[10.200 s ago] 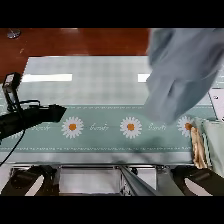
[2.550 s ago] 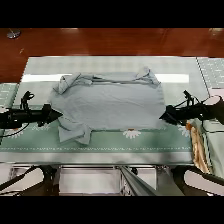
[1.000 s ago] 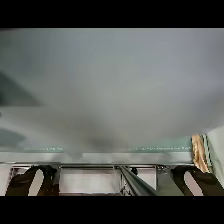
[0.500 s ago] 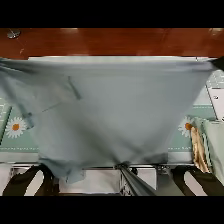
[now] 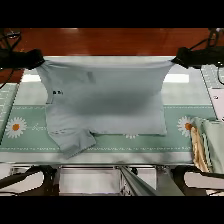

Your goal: Fold the shirts.

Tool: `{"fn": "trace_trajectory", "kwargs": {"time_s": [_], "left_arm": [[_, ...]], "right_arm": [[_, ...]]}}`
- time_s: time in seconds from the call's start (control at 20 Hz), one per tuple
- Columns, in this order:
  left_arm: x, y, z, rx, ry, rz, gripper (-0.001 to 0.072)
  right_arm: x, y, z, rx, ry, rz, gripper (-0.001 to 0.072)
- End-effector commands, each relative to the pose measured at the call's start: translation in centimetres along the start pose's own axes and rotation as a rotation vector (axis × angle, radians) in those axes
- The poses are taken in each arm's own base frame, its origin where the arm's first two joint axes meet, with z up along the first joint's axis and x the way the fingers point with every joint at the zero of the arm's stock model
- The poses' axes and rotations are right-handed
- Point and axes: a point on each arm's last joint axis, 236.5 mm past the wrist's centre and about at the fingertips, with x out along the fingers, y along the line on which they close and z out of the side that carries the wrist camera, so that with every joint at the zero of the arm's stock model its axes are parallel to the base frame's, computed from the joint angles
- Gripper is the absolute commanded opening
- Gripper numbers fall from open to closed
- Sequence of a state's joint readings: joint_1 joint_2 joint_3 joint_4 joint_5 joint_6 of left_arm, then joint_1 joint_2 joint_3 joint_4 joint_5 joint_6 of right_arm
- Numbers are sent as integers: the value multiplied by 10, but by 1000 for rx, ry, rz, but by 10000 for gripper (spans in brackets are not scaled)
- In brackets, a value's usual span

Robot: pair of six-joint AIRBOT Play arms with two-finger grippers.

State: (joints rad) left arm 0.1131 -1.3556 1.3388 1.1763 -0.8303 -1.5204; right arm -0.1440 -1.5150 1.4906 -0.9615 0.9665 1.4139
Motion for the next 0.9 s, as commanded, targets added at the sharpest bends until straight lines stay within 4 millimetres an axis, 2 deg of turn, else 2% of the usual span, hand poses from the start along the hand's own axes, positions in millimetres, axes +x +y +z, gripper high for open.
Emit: {"fn": "trace_trajectory", "kwargs": {"time_s": [0.0, 0.1, 0.15, 0.3, 0.45, 0.55, 0.65, 0.75, 0.8, 0.85], "left_arm": [[52, 8, -1, -92, 46, 3, 16], [66, 14, -20, -103, 116, 11, 16], [67, 16, -32, -105, 167, 15, 17], [46, 26, -77, -4, 378, 15, 16], [27, 33, -134, 37, 618, -13, 17], [31, 40, -167, 13, 690, -6, 17], [38, 50, -194, -18, 738, 6, 17], [38, 53, -206, -31, 779, 6, 43], [36, 53, -206, -32, 789, 8, 262], [30, 57, -205, -15, 806, 25, 694]], "right_arm": [[59, -10, 20, 144, 5, 64, 22], [75, -10, 8, 180, 85, 92, 22], [76, -7, -4, 181, 140, 109, 22], [53, -10, -37, 102, 302, 145, 22], [35, -42, -81, 58, 492, 40, 22], [38, -65, -109, 35, 579, -68, 22], [46, -78, -122, 50, 591, -126, 22], [53, -76, -131, 75, 600, -131, 35], [51, -75, -132, 93, 608, -133, 245], [47, -71, -134, 100, 624, -120, 600]]}}
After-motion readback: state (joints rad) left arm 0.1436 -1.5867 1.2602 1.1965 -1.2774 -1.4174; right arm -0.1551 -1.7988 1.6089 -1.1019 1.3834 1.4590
